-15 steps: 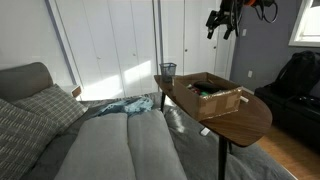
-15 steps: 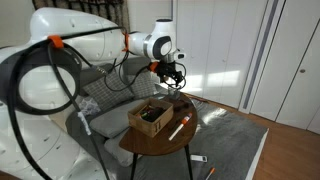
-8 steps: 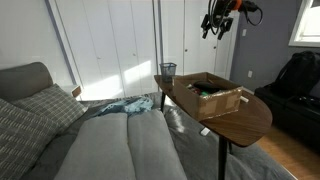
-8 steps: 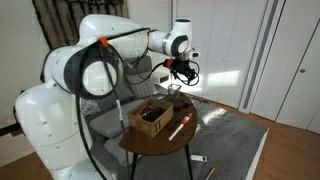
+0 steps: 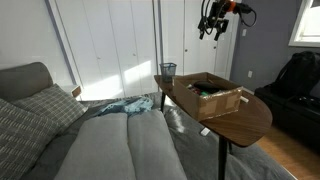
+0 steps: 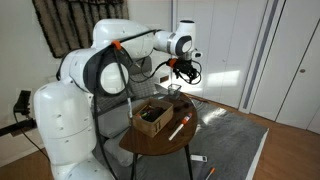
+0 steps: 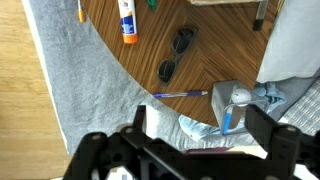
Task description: Pour the contents in the basket into the brown box
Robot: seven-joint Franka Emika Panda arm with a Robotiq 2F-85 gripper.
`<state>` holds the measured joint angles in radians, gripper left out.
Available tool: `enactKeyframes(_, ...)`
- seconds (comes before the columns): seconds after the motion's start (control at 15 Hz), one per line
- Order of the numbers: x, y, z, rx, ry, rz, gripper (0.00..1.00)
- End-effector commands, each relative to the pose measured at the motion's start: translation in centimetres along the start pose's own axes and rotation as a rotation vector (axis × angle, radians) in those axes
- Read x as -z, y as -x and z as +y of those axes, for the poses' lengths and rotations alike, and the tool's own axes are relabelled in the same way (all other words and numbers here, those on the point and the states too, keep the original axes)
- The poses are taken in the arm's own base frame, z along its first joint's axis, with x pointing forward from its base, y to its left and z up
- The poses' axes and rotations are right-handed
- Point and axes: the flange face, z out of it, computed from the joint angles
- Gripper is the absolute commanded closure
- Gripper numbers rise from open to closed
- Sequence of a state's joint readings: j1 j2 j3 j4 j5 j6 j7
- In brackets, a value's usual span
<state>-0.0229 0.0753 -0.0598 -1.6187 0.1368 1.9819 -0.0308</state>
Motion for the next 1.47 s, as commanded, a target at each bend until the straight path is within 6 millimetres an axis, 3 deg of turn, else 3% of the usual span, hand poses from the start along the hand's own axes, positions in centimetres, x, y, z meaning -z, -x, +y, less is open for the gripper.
enactKeyframes(0.0,-1.0,-0.8,-0.4,0.012,-0.014,0.020,0.00)
enactKeyframes(0.33,-5.1,-3.1,-0.9,0.055,-0.051,0.018,0.00)
enactKeyframes(0.6,-7.6,-5.4,0.3,0.196,-0.009,-0.077,0.00)
enactKeyframes(0.67,-7.5,-5.8,0.4,0.211,-0.019,-0.081,0.00)
enactKeyframes(0.73,-7.8,-4.2,0.1,0.168,-0.016,-0.065,0.00)
enactKeyframes(0.93,-8.1,-5.3,0.6,0.191,-0.016,-0.073,0.00)
enactKeyframes(1.4,-7.8,-5.6,0.5,0.196,-0.016,-0.070,0.00)
